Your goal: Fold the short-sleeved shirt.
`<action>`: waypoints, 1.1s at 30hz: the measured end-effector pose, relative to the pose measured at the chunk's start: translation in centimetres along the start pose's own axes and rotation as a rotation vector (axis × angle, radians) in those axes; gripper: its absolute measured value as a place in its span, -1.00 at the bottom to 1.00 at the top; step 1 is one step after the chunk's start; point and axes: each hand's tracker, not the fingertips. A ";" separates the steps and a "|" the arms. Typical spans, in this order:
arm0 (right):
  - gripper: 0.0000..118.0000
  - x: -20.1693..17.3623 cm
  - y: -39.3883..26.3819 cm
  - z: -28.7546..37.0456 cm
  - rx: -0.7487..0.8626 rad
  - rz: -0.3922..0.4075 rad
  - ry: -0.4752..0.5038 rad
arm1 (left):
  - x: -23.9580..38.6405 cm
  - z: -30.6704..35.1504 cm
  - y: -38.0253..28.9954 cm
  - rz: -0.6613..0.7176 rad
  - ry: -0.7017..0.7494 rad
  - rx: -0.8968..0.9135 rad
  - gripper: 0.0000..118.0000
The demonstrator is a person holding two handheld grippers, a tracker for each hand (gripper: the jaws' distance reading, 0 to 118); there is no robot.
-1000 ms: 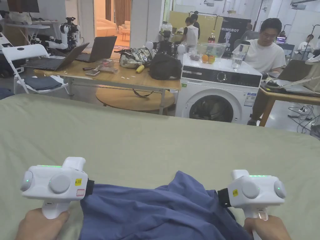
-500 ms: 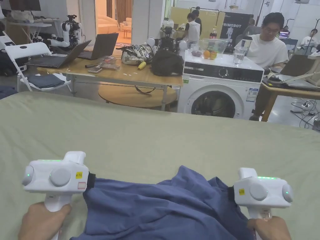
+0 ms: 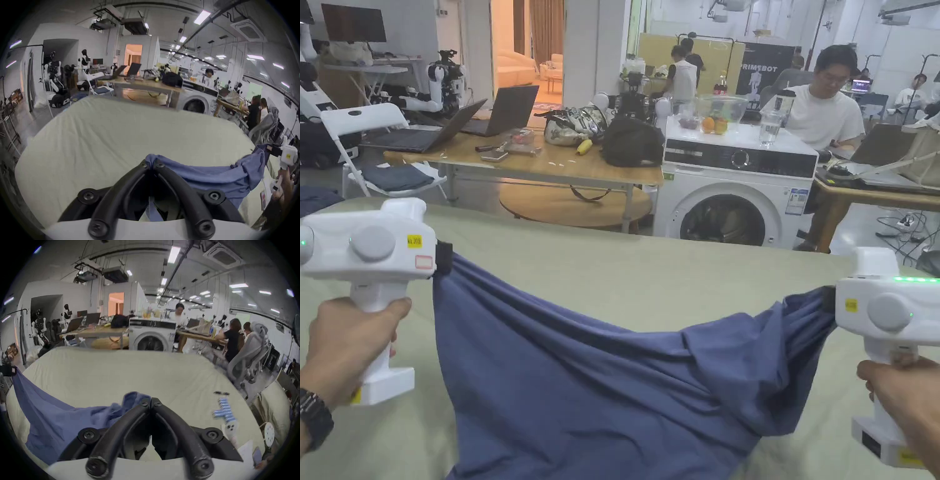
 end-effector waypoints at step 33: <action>-1.00 3.6 17.8 2.7 0.230 -0.006 -0.152 | 0.0 3.9 18.2 -0.052 0.083 0.249 -1.00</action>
